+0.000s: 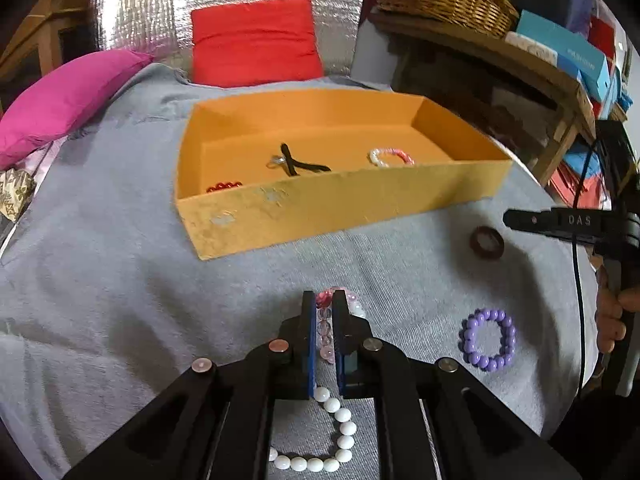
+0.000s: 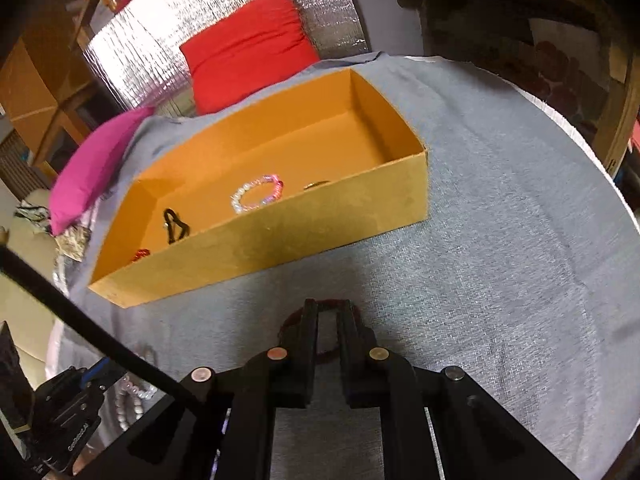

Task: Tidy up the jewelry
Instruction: 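Lift the pink bracelet and dark red band and carry both toward the orange box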

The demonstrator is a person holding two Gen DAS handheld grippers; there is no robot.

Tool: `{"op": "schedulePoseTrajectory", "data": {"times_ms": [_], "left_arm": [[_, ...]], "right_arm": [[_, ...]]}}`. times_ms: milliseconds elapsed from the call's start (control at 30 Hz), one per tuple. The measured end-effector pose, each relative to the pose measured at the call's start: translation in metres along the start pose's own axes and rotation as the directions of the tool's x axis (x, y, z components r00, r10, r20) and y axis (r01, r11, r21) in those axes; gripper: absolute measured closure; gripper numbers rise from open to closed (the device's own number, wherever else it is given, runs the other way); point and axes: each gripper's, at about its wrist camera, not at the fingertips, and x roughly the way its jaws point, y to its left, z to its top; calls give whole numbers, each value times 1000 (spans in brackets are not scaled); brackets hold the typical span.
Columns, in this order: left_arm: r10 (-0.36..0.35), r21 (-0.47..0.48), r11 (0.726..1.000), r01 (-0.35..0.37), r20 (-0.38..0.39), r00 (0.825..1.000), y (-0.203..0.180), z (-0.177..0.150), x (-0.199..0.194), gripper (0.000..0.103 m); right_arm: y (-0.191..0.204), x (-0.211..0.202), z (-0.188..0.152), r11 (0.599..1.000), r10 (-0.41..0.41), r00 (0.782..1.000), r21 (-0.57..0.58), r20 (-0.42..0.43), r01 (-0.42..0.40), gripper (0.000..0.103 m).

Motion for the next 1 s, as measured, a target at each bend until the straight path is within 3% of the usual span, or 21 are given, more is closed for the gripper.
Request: {"op": "schedulePoseTrajectory", "data": {"times_ms": [233,367,567,633,667,767,1000], "left_arm": [[17,-14,1000,-17,-1,1000,4,0,2,95],[18,-16,1000,-18,-3,1000,2,0,2,95],[24,-26,999,-24,-2,1000,0,4,5,95],[17,-31,999,-17,-1,1000,0,5,6,95],[14,-32,999,-14,-1,1000,0,5,6,95],[9,-33,999,-9,0,1000,-1,7,7,95],[39,-21,999,-38,24,999,-7,10,2,95]], "right_arm": [[-2,5,2,1000,-19,1000,2,-23,19,92],[-2,8,5,996,-79,997,-31,-10,79,66],[5,25,6,991,-99,995,-92,-29,96,66],[9,36,3,984,-132,990,-130,-49,125,70],[11,40,1,980,-148,987,-142,-58,138,80],[18,43,-2,962,-196,980,-201,-28,187,95],[17,26,0,979,-139,990,-148,22,141,96]]}}
